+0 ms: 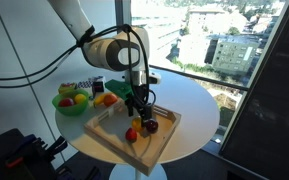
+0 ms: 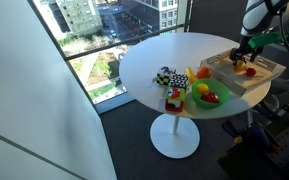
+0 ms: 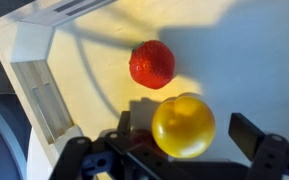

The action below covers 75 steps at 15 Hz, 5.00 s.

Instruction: Put the apple in the green bowl

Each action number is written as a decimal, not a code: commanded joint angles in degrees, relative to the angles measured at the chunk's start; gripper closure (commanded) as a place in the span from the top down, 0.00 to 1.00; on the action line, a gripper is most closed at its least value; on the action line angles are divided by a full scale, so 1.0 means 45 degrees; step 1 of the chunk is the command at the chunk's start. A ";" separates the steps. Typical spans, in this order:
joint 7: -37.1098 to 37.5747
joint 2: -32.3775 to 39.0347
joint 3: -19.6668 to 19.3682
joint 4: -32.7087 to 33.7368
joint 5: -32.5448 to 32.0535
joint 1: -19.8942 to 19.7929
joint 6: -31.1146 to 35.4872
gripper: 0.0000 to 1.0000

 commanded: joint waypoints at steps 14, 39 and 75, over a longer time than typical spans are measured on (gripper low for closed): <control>-0.0644 0.0825 0.0323 0.0838 0.0272 -0.0050 -0.0056 0.44; -0.1281 -0.3707 0.1589 -0.1078 -0.1048 0.1322 -0.2705 0.44; -0.2310 -0.5794 0.4002 -0.3587 -0.0783 0.2875 -0.2937 0.69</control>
